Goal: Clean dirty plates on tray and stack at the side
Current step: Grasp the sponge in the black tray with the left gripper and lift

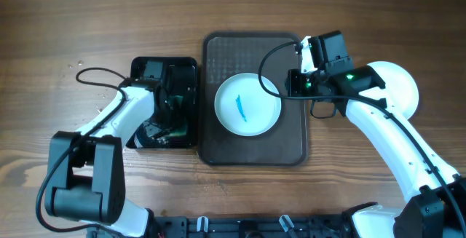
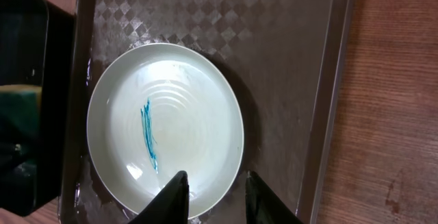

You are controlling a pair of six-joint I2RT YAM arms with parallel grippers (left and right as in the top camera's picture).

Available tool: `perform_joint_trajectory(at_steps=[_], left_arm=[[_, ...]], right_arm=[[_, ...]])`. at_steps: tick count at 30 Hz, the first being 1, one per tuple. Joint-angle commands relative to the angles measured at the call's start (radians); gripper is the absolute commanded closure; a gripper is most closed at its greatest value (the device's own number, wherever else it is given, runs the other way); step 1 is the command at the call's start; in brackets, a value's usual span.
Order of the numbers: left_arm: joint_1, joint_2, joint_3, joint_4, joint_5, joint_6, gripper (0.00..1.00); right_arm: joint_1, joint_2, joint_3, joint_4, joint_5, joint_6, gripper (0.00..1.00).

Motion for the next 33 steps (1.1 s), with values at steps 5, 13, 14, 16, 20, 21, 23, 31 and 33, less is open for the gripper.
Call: perform_joint_trajectory(at_steps=[5, 13, 14, 16, 20, 21, 23, 31, 33], left_arm=[[0.013, 0.014, 0.108, -0.157, 0.041, 0.064, 0.0], [0.016, -0.02, 0.149, -0.092, 0.022, 0.126, 0.23], [0.014, -0.02, 0.142, -0.063, 0.015, 0.127, 0.34], [0.014, -0.019, 0.119, -0.008, -0.003, 0.127, 0.5], [0.014, -0.008, 0.011, 0.163, -0.063, 0.126, 0.71], [0.014, -0.002, -0.016, 0.204, -0.078, 0.126, 0.78], [0.014, 0.021, -0.055, 0.261, -0.087, 0.119, 0.96], [0.034, 0.014, 0.092, 0.06, -0.119, 0.146, 0.47], [0.034, 0.005, 0.161, -0.039, -0.107, 0.146, 0.27]], right_arm=[[-0.004, -0.002, 0.013, -0.002, -0.002, 0.008, 0.72], [-0.004, -0.002, 0.013, -0.002, -0.002, 0.009, 0.72], [-0.004, -0.002, 0.013, -0.002, -0.002, 0.009, 0.72], [-0.004, -0.002, 0.013, -0.001, -0.002, 0.01, 0.71], [-0.004, -0.002, 0.013, -0.005, -0.002, 0.032, 0.72], [-0.004, -0.002, 0.013, -0.005, -0.002, 0.033, 0.72], [-0.004, -0.002, 0.013, -0.006, -0.002, 0.032, 0.72], [-0.004, -0.002, 0.013, -0.016, -0.002, 0.035, 0.73], [-0.004, -0.002, 0.013, -0.017, -0.002, 0.035, 0.73]])
